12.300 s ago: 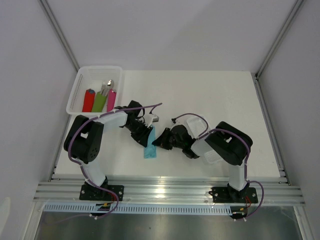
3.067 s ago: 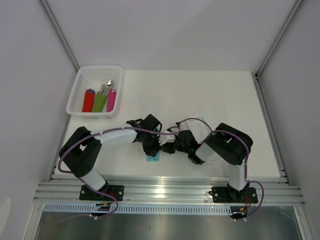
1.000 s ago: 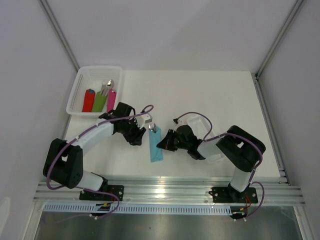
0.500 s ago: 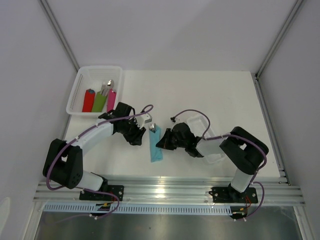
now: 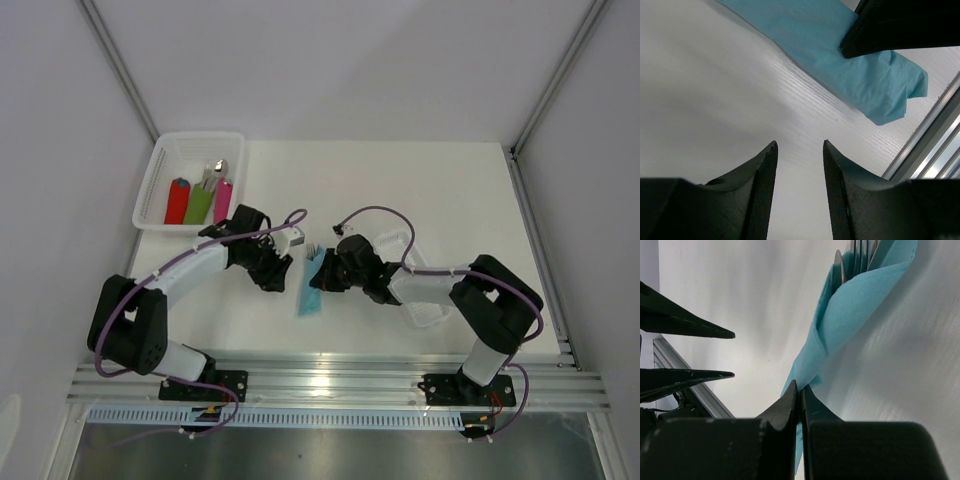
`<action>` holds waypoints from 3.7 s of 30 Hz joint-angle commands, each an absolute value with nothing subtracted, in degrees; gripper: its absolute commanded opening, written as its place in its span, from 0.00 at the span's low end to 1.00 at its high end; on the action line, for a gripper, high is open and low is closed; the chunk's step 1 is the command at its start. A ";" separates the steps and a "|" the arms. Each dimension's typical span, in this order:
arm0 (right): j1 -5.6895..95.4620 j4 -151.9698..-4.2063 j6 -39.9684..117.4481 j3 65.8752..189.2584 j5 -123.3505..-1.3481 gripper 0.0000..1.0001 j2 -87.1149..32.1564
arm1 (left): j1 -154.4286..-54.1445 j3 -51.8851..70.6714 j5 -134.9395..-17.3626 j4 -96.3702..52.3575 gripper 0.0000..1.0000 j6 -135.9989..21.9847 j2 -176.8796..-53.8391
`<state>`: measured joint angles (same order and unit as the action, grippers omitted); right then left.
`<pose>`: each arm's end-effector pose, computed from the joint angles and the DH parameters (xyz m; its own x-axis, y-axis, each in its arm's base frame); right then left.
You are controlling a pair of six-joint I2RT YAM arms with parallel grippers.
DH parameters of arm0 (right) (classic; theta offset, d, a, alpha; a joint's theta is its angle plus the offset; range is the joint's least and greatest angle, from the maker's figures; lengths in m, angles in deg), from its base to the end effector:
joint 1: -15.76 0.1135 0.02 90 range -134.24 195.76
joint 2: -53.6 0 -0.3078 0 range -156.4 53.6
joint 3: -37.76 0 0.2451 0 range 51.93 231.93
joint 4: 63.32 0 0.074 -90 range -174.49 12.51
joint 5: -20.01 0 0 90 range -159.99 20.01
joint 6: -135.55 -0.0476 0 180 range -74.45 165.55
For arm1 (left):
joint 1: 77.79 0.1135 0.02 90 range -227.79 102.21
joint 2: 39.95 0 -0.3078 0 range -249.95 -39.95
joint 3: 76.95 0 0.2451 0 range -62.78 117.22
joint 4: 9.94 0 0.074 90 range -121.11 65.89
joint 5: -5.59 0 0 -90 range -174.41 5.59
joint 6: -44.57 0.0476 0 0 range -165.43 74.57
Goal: Place the utensils on the paper napkin and roll it up
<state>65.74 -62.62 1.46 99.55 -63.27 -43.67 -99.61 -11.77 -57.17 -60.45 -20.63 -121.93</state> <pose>0.2260 0.2779 0.2074 -0.8357 0.0794 -0.5435 -0.3354 0.7098 0.6194 0.2301 -0.1156 0.2401 -0.5701 0.6300 -0.5273 0.8081 0.5459 -0.2215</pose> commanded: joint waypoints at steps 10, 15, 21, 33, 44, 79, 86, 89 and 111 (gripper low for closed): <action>65.68 -50.78 -8.05 95.18 -60.85 0.00 -50.55 | -106.88 -9.60 -54.97 -59.00 0.45 -23.10 -131.09; 65.68 -51.39 -7.80 94.21 -62.17 0.00 -50.55 | -107.05 -8.20 -56.11 -58.39 0.45 -24.33 -134.78; 65.51 -52.01 -7.53 93.42 -61.99 0.25 -50.64 | -107.14 -8.02 -56.90 -57.95 0.44 -24.69 -136.81; 64.45 -49.99 -8.67 91.66 -59.97 0.47 -51.86 | -107.14 -8.28 -57.34 -57.07 0.43 -24.42 -138.30; 63.31 -38.65 -17.37 88.23 -57.07 0.51 -59.33 | -107.14 -8.46 -57.17 -56.37 0.40 -24.16 -138.30; 63.48 -47.70 -12.37 92.10 -56.19 0.48 -61.36 | -97.39 2.87 -56.56 -64.27 0.48 -27.58 -139.96; 63.66 -50.41 -10.00 92.89 -57.16 0.49 -61.10 | -97.39 7.36 -53.83 -66.47 0.49 -28.73 -144.98; 63.92 -51.91 -9.03 93.94 -57.86 0.49 -61.27 | -97.47 7.36 -52.95 -66.82 0.49 -28.82 -145.68; 65.51 -47.87 -12.80 94.21 -63.13 0.49 -64.26 | -97.56 6.57 -41.61 -63.75 0.48 -31.80 -147.97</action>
<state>65.17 -34.82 -14.74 96.64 -56.17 -59.85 -97.49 6.30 -45.95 -64.08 -30.49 -148.55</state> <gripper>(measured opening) 0.486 0.483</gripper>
